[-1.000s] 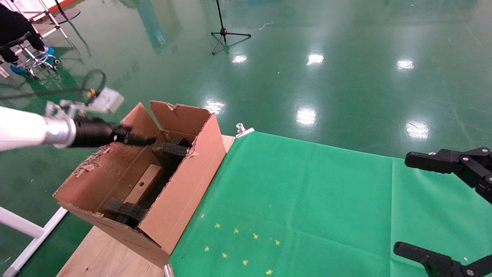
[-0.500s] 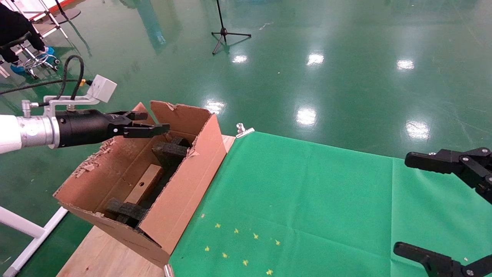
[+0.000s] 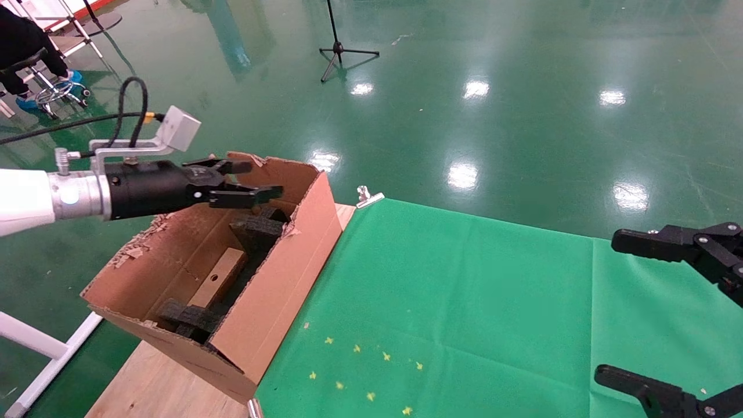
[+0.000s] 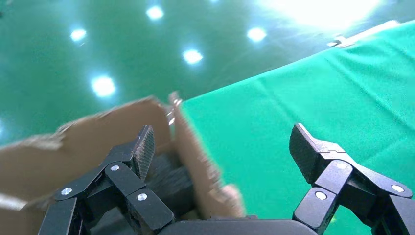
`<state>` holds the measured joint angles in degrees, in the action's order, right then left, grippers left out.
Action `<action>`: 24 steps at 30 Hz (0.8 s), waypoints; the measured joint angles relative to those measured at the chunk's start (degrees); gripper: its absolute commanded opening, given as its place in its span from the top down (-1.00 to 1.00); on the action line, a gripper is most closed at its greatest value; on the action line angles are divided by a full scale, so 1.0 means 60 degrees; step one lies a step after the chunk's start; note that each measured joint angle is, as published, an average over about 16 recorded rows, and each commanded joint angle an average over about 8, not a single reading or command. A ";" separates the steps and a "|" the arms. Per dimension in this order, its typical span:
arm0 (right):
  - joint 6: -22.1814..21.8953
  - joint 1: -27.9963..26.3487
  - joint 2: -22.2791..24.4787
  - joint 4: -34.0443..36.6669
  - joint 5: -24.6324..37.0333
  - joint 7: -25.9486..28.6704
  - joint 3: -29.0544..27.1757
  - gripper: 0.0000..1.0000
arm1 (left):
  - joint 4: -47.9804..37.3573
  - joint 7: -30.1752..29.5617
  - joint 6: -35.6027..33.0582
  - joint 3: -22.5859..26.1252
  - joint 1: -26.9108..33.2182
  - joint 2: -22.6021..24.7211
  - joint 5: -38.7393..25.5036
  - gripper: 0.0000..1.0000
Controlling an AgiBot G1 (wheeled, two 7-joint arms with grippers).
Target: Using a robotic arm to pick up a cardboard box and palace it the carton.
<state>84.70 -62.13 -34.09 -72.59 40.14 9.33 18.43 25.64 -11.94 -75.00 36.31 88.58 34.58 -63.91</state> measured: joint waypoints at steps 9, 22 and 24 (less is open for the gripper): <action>0.0000 -0.0001 0.0001 0.0000 -0.0001 -0.0001 0.0002 -1.00 | 0.1478 0.0037 -0.0330 -0.0626 -0.0833 0.0014 0.0680 -1.00; -0.0001 -0.0001 0.0002 0.0000 -0.0003 -0.0002 0.0005 -1.00 | 0.3481 0.0086 -0.0777 -0.1474 -0.1962 0.0032 0.1601 -1.00; -0.0002 -0.0001 0.0002 0.0000 -0.0003 -0.0003 0.0005 -1.00 | 0.3786 0.0093 -0.0845 -0.1603 -0.2133 0.0035 0.1742 -1.00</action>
<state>84.69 -62.14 -34.08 -72.59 40.12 9.32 18.46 48.36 -11.37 -80.07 26.70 75.78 34.79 -53.46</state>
